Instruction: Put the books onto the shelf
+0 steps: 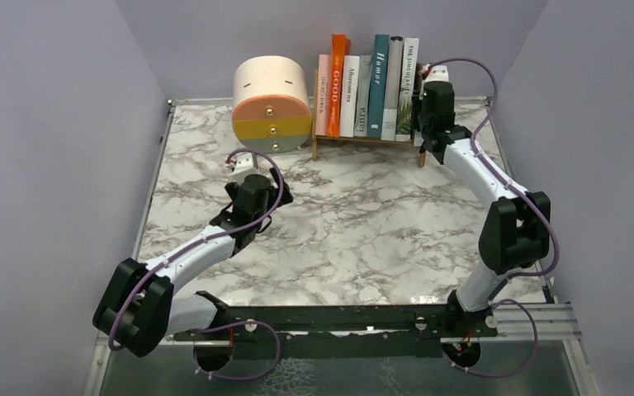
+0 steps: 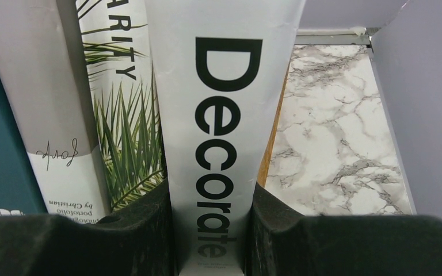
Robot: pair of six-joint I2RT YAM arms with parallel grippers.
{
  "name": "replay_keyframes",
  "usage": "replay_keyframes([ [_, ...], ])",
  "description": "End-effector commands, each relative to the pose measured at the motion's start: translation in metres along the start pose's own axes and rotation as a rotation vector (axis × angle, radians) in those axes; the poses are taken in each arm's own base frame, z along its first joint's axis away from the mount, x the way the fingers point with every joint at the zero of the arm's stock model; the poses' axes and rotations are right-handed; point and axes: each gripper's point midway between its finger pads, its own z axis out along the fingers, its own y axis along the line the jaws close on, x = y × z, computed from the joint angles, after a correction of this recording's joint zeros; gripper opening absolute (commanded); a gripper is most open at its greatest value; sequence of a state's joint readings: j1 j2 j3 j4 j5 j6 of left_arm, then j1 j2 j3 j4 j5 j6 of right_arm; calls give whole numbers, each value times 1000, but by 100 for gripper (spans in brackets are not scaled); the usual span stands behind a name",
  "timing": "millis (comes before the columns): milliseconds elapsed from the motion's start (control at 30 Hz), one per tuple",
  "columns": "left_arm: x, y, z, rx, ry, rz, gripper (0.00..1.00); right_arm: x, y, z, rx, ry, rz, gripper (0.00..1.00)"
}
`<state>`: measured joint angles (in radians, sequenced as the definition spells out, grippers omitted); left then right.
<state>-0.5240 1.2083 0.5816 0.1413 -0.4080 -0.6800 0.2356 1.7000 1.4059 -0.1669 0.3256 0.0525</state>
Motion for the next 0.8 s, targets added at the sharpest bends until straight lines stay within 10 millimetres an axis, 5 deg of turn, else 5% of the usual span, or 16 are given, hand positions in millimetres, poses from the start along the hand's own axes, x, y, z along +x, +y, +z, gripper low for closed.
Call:
replay_keyframes([
  [0, -11, -9, 3, 26, -17, -1, 99, -17, 16, 11, -56, -55, 42, 1],
  [767, -3, -3, 15, 4, 8, 2, 99, 1, 20, 63, -81, -14, 67, 1],
])
